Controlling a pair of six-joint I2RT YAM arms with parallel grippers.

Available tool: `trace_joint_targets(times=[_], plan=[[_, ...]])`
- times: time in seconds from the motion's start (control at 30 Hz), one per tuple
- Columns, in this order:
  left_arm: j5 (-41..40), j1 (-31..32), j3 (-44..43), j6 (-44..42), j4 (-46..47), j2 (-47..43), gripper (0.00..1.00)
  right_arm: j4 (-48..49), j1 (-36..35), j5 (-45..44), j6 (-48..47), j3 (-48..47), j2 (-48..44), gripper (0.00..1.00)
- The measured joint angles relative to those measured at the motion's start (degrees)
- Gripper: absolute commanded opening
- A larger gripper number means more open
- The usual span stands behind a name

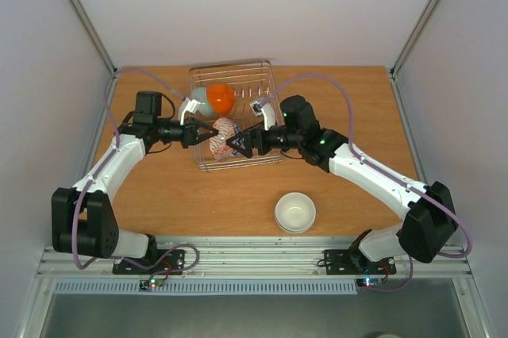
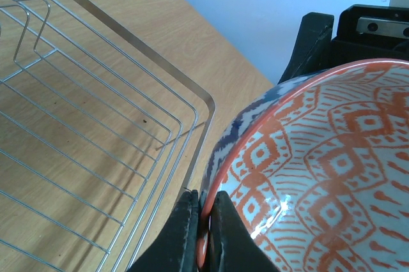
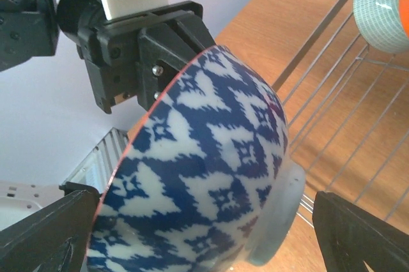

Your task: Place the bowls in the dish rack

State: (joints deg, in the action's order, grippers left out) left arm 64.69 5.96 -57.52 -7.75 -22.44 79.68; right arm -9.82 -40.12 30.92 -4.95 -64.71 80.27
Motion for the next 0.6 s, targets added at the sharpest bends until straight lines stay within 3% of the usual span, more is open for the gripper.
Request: trace_joint_targets(times=[0.43, 0.6], plan=[[-0.2, -0.11, 0.26, -0.2, 0.0, -0.79, 0.0, 2.08, 0.04, 1.36, 3.43, 0.22, 1.44, 0.94], [-0.85, -0.11, 0.26, -0.24, 0.0, -0.79, 0.0, 1.6, 0.04, 1.38, 4.13, 0.2, 1.55, 0.87]])
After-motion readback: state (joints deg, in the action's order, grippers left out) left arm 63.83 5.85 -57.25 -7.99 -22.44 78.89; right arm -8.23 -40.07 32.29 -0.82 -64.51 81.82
